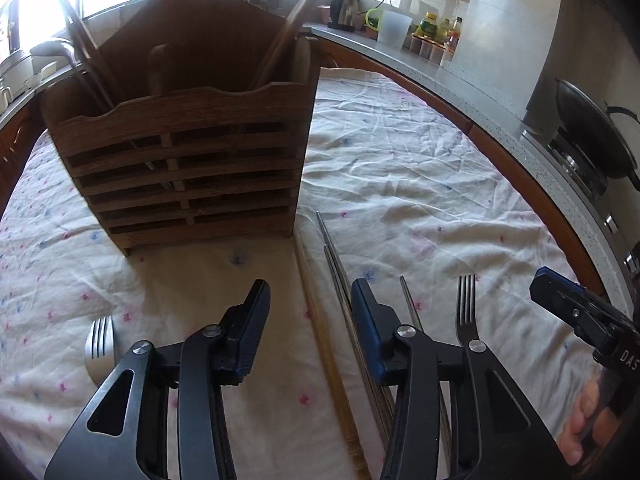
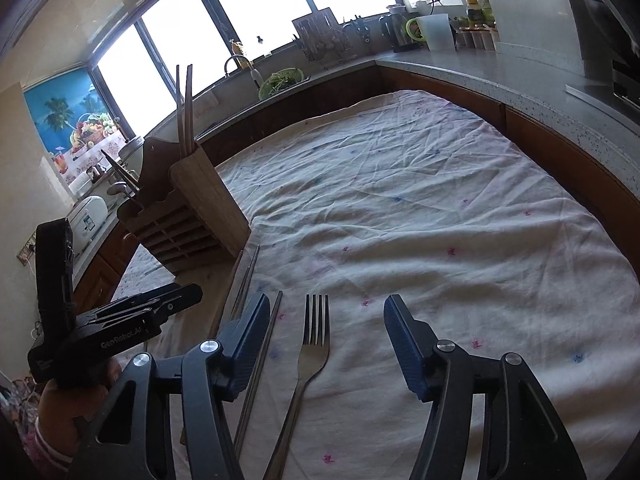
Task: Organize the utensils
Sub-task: 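Close the right tool on a metal fork while the left tool closes on a wooden chopstick, then lift the fork and chopstick and carry them toward the wooden holder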
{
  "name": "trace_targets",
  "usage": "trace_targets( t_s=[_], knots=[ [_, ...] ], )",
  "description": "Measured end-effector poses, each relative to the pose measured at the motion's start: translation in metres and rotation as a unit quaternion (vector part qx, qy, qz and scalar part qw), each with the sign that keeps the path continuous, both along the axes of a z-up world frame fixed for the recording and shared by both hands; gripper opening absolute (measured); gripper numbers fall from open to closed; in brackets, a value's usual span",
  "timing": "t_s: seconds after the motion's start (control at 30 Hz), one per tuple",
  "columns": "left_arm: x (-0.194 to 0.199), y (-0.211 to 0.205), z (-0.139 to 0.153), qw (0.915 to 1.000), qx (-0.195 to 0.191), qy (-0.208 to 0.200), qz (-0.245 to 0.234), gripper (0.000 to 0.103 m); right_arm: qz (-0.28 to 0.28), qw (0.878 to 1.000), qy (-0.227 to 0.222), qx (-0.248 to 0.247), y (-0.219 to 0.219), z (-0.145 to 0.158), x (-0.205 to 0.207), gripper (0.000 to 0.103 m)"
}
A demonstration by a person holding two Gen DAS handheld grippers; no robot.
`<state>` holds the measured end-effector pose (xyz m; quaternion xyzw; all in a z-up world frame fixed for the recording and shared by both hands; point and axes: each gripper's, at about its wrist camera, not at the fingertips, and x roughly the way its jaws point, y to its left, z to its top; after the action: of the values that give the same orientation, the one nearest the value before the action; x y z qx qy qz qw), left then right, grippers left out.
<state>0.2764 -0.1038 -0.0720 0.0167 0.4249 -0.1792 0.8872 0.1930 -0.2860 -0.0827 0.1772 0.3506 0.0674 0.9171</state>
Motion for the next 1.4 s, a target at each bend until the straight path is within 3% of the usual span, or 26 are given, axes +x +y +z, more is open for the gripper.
trace_targets(
  t_s=[0.1,0.17,0.27,0.4,0.57,0.63,0.7,0.77,0.9,1.0,1.07,1.1,1.17,1.27,1.4],
  knots=[
    [0.016,-0.011,-0.015,0.9996,0.016,0.020,-0.008,0.026,-0.002,1.000,0.009,0.003,-0.002,-0.005,0.006,0.053],
    [0.020,-0.012,-0.023,0.9992,0.029,0.025,-0.009,0.014,-0.002,1.000,0.013,0.005,-0.003,-0.007,0.009,0.052],
    [0.010,-0.006,-0.024,0.9993,0.026,0.021,-0.017,0.008,-0.001,1.000,0.015,0.005,-0.003,-0.009,0.011,0.050],
    [-0.013,0.013,-0.023,0.9993,0.007,0.032,-0.015,0.006,0.005,1.000,0.021,0.006,0.000,-0.013,0.015,0.043],
    [-0.034,0.032,-0.022,0.9983,-0.008,0.058,-0.003,0.007,0.020,0.999,0.032,0.001,0.009,-0.020,0.018,0.043],
    [-0.030,0.031,-0.021,0.9981,0.004,0.061,-0.001,0.010,0.021,0.999,0.038,-0.007,0.012,-0.022,0.021,0.045],
    [-0.023,0.027,-0.019,0.9981,0.014,0.060,0.000,0.021,0.024,0.999,0.044,-0.012,0.014,-0.025,0.024,0.045],
    [-0.017,0.022,-0.019,0.9979,0.022,0.062,-0.005,0.042,0.027,0.998,0.055,-0.021,0.017,-0.029,0.030,0.045],
    [-0.010,0.005,-0.022,0.9970,0.061,0.044,-0.020,0.042,0.035,0.996,0.068,-0.037,0.024,-0.035,0.040,0.045],
    [-0.013,-0.003,-0.023,0.9963,0.076,0.026,-0.033,0.032,0.043,0.995,0.069,-0.063,0.033,-0.034,0.046,0.045],
    [-0.014,-0.004,-0.023,0.9961,0.077,0.021,-0.037,0.012,0.048,0.993,0.070,-0.085,0.040,-0.034,0.049,0.045],
    [-0.014,-0.004,-0.023,0.9960,0.078,0.021,-0.039,0.007,0.051,0.992,0.070,-0.095,0.043,-0.034,0.050,0.039],
    [-0.013,-0.002,-0.022,0.9964,0.071,0.024,-0.038,0.005,0.059,0.990,0.070,-0.108,0.048,-0.035,0.051,0.021],
    [-0.018,0.006,-0.018,0.9976,0.056,0.024,-0.033,0.005,0.064,0.991,0.067,-0.097,0.047,-0.033,0.047,0.018],
    [-0.028,0.034,-0.003,0.9996,-0.003,0.022,-0.018,0.005,0.062,0.994,0.049,-0.078,0.043,-0.021,0.037,0.017]
  ],
)
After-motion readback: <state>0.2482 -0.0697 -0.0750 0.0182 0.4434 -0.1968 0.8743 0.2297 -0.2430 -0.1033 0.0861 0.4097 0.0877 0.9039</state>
